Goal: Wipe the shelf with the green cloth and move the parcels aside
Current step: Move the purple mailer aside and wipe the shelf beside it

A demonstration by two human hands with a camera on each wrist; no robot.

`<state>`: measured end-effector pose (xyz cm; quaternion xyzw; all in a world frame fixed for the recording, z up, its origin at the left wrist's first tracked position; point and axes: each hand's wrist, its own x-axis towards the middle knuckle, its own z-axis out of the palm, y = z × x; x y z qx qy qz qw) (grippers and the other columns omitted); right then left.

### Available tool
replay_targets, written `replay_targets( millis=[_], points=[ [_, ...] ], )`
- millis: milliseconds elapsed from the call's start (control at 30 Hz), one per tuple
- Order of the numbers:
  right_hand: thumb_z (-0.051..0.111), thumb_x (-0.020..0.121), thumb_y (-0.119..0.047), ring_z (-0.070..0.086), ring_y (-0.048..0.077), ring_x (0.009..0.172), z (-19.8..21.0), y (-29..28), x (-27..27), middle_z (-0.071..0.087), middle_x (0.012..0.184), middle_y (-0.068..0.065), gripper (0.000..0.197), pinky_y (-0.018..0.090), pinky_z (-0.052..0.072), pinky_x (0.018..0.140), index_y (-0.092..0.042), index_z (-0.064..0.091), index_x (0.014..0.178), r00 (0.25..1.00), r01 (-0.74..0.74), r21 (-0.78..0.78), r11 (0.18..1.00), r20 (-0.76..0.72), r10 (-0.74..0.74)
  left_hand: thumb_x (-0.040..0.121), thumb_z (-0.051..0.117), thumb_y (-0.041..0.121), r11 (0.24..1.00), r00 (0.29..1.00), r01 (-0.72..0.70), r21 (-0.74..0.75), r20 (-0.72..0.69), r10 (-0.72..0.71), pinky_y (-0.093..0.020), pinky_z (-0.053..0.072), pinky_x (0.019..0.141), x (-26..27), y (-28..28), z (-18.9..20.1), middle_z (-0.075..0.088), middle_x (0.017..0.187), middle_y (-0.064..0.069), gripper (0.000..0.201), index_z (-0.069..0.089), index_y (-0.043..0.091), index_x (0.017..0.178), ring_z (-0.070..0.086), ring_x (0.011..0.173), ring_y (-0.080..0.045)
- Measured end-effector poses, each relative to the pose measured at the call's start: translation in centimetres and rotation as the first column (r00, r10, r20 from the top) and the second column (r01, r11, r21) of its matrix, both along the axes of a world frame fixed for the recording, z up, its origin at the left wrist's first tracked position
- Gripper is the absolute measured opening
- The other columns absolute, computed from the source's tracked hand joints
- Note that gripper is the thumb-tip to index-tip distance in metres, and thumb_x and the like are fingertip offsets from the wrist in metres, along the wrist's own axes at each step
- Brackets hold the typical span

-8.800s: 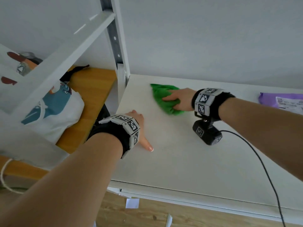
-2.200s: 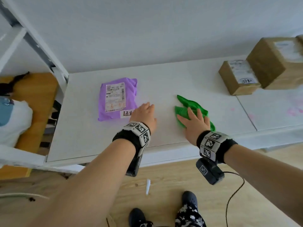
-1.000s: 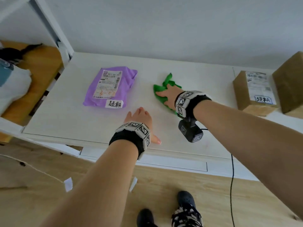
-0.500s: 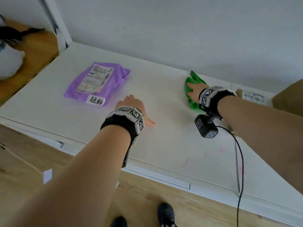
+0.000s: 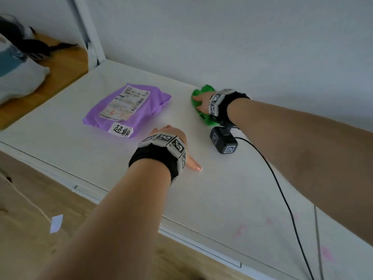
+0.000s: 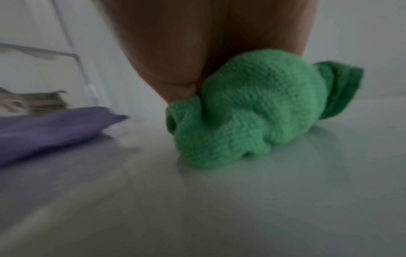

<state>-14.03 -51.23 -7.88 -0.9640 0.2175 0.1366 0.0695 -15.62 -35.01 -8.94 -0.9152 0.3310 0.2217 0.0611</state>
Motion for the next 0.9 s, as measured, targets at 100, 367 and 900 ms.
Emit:
replay_targets(
  millis=[100,367,900],
  points=[
    [0.042,0.098,-0.017,0.037,0.034,0.137,-0.8,3.9,1.5,0.029,0.155,0.013,0.054,0.038,0.033,0.113,-0.023,0.028,0.149,0.977,-0.210,0.021,0.978,-0.027,0.210,0.051,0.072,0.074,0.999,1.000,0.002,-0.040,-0.006,-0.002,-0.043,0.034,0.109,0.3,0.5,-0.6,0.048,0.139,-0.009,0.103,0.047,0.013,0.131,0.046,0.130,-0.028],
    [0.044,0.098,-0.022,0.037,0.028,0.139,-1.1,-1.1,-2.9,0.023,0.158,0.005,0.055,0.028,0.028,0.113,-0.033,0.026,0.148,0.984,-0.155,-0.057,0.986,-0.097,0.149,0.056,0.070,0.074,0.999,0.998,0.051,0.014,0.025,-0.051,-0.041,0.024,0.118,-0.2,0.8,-0.1,0.034,0.151,-0.010,0.107,0.042,0.010,0.137,0.032,0.141,-0.024],
    [0.039,0.100,-0.021,0.018,0.024,0.147,-1.7,0.8,-1.2,0.018,0.159,0.006,0.052,0.029,0.018,0.117,-0.026,0.024,0.150,0.995,-0.083,-0.038,0.996,-0.057,0.081,0.060,0.060,0.080,0.987,0.989,0.144,0.077,0.034,-0.147,-0.045,0.014,0.121,0.2,1.0,0.0,0.017,0.159,-0.012,0.122,0.021,0.006,0.149,0.016,0.148,-0.025]
  ],
)
